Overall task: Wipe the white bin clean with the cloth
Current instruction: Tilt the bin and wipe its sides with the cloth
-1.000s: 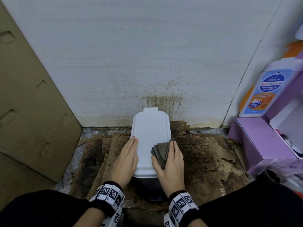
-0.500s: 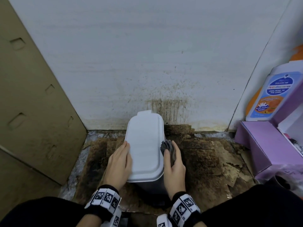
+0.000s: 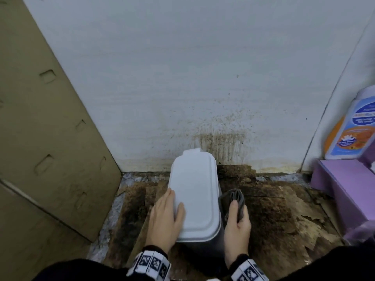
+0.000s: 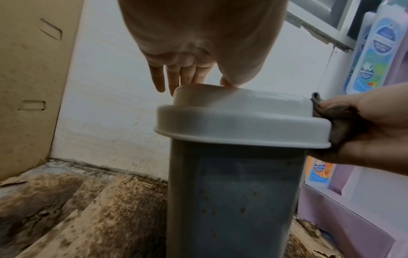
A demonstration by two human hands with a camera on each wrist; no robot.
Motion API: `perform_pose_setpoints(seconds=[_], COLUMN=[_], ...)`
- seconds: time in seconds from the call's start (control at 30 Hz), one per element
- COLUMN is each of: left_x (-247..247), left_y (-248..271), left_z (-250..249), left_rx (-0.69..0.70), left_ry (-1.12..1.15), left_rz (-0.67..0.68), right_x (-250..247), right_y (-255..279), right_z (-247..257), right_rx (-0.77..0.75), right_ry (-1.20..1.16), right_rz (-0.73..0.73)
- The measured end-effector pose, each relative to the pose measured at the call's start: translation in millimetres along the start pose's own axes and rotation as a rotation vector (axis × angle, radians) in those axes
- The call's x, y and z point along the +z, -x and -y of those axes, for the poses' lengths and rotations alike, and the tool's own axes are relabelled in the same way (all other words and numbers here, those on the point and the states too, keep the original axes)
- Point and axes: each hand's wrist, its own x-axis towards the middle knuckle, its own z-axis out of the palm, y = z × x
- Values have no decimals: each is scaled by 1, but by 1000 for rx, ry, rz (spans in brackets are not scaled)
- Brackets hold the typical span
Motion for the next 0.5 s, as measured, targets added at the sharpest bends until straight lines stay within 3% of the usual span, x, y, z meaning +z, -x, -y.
perform_pose_setpoints(seconds=[0.37,0.5], left_x=[2,2], left_y=[1,-2], left_z=[-10,-9], left_rx=[-46,-29], left_ry=[1,-41], left_rz=[16,-14], right_x=[-7,-2], right_y=[-1,6], right_z=[0,-9], right_rx=[-65,-24], right_ry=[57,86], right_rz=[40,183])
